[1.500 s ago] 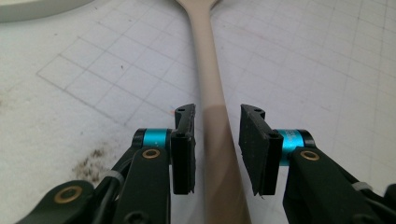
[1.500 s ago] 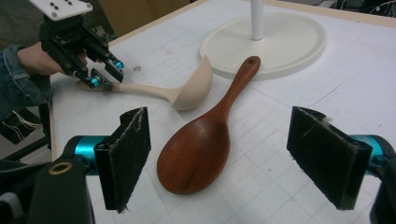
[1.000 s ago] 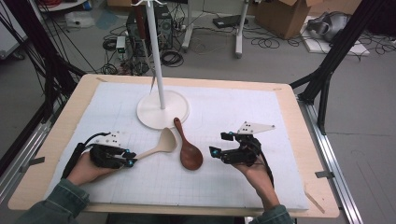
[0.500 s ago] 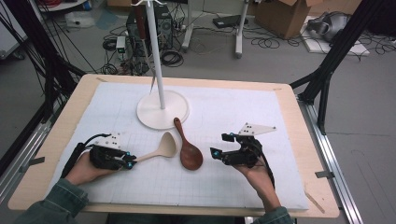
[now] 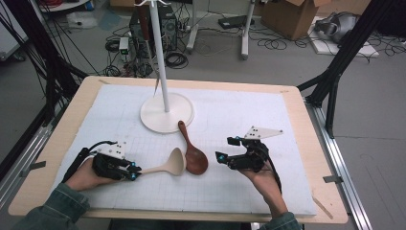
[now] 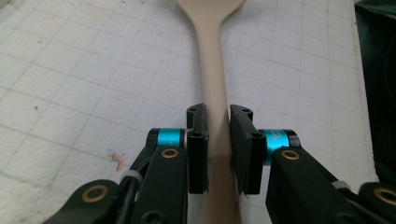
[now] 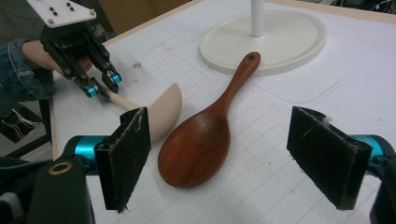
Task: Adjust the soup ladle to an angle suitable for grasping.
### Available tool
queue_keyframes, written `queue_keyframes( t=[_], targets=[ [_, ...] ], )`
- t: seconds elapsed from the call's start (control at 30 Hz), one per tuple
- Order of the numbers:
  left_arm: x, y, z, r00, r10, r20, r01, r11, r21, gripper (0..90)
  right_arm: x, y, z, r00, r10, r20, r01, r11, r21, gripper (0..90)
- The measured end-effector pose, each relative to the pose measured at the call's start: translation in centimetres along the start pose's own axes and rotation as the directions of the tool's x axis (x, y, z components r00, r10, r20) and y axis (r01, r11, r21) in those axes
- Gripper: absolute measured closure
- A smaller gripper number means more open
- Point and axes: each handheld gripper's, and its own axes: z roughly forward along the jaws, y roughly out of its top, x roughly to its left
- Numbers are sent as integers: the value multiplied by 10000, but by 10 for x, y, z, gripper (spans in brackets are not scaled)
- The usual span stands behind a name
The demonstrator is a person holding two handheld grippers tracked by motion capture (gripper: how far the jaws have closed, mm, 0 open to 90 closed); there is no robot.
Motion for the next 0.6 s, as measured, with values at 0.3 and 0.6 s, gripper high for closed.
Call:
queue_keyframes(
  t=[0.3, 0.6],
  targets=[
    [-1, 7, 8, 9989, 264, 400, -265, 9996, 21, 771, 0, 0, 0, 10000, 0, -24, 0, 10000, 36, 209],
    [-1, 10, 12, 9971, 409, 640, -407, 9992, -45, 771, 0, 0, 2, 10000, -28, -33, 28, 10000, 64, 209]
  ],
)
